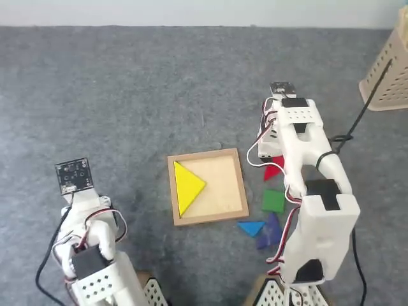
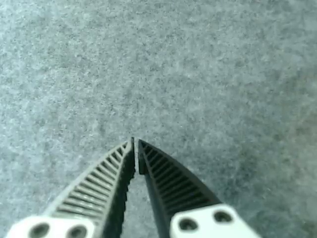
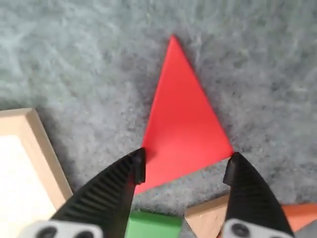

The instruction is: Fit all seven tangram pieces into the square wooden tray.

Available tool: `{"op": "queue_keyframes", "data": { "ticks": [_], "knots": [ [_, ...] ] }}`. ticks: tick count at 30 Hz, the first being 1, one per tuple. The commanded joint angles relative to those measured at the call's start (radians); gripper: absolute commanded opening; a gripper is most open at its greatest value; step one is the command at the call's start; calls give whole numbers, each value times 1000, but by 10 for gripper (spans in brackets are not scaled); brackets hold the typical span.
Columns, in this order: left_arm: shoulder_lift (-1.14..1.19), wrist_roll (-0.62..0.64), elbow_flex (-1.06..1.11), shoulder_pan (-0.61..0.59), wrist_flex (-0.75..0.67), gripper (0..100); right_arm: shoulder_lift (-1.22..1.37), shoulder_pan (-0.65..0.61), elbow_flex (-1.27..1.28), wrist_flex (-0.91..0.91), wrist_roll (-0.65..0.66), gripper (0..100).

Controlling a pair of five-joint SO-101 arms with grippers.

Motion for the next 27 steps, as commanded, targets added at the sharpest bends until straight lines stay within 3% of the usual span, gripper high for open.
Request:
{"op": "queue_keyframes", "data": {
  "ticks": [1,16,23,27],
  "knots": [
    [-8,15,-8,3,6,13,-1,35,2,-33,71,257],
    [-8,15,-8,3,6,13,19,22,11,-28,57,257],
    [-8,15,-8,3,6,13,-45,19,6,-38,-210,257],
    [-8,15,-8,3,6,13,-48,21,5,-56,-258,257]
  ]
}}
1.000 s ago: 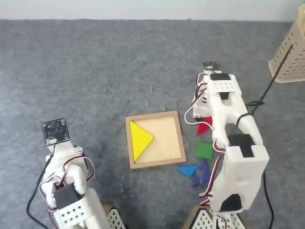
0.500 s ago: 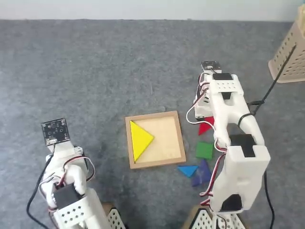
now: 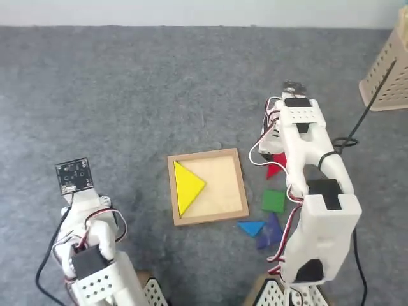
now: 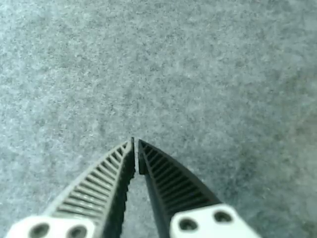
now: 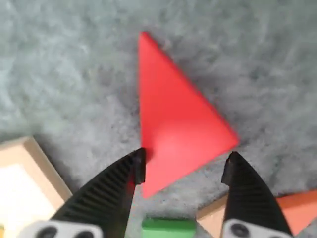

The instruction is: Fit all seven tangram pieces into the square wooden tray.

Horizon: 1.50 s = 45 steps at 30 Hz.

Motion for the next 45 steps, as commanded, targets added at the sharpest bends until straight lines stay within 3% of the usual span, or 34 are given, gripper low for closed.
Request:
{"op": "queue_keyframes", "data": {
  "ticks": [1,9,17,25,31,34,39,42,45],
  "knots": [
    [-8,15,-8,3,6,13,-47,10,8,-42,-32,257],
    [-8,15,-8,3,6,13,-45,10,12,-64,-14,251],
    [-8,15,-8,3,6,13,-51,-19,12,-101,126,42],
    [-8,15,-8,3,6,13,-74,-18,11,-90,149,7],
    [-8,15,-8,3,6,13,-266,-22,92,-74,224,7],
    [-8,15,-8,3,6,13,-398,-81,201,-122,302,6],
    [-8,15,-8,3,6,13,-584,-283,411,-254,516,6],
    [-8,15,-8,3,6,13,-638,-367,488,-344,681,6],
    [-8,15,-8,3,6,13,-636,-423,511,-423,767,6]
  ]
}}
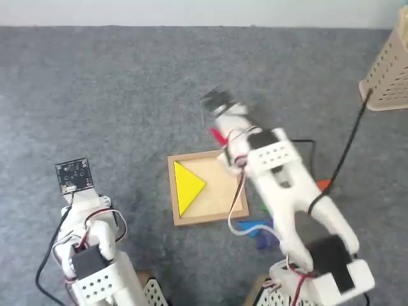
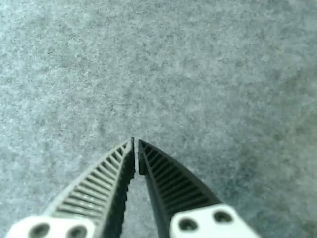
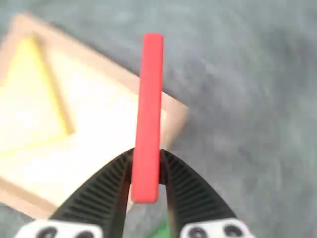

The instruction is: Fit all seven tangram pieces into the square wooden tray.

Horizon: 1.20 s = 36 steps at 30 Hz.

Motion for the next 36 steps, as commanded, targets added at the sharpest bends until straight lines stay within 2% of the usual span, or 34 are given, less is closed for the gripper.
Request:
{"op": "queue_keyframes", "data": {
  "ticks": [1,7,10,16,28,33,36],
  "knots": [
    [-8,15,-8,3,6,13,-59,-59,11,-108,109,6],
    [-8,15,-8,3,6,13,7,-125,92,-271,350,6],
    [-8,15,-8,3,6,13,41,-107,115,-360,442,6],
    [-8,15,-8,3,6,13,96,-41,117,-424,559,7],
    [-8,15,-8,3,6,13,156,-36,135,-418,606,12],
    [-8,15,-8,3,6,13,151,-42,161,-418,603,99],
    [-8,15,-8,3,6,13,148,-41,161,-417,603,108]
  ]
}}
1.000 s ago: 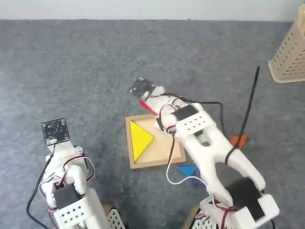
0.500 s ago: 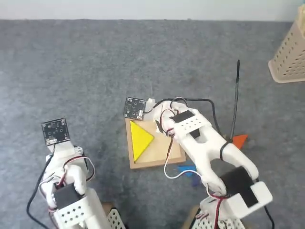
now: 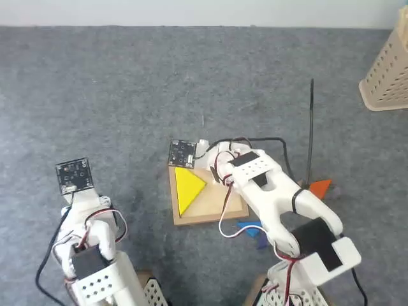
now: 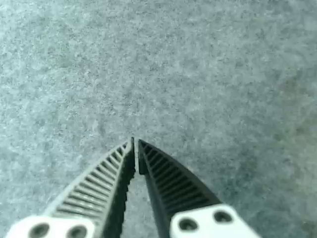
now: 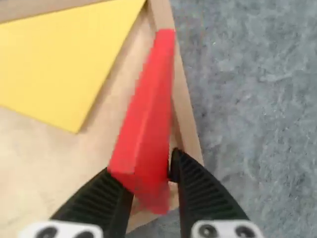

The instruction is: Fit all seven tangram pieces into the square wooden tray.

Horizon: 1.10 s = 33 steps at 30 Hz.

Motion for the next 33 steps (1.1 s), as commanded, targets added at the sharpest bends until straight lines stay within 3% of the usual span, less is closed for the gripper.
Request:
{"op": "queue_keyframes", "data": {
  "ticks": [1,9,19,30,33],
  "knots": [
    [-8,15,-8,5,6,13,-16,10,-8,-15,14,105],
    [-8,15,-8,5,6,13,-42,18,-8,-12,14,105],
    [-8,15,-8,5,6,13,-248,25,-8,179,12,108],
    [-8,15,-8,5,6,13,-294,28,52,189,14,103],
    [-8,15,-8,5,6,13,-294,22,75,180,14,54]
  ]
}}
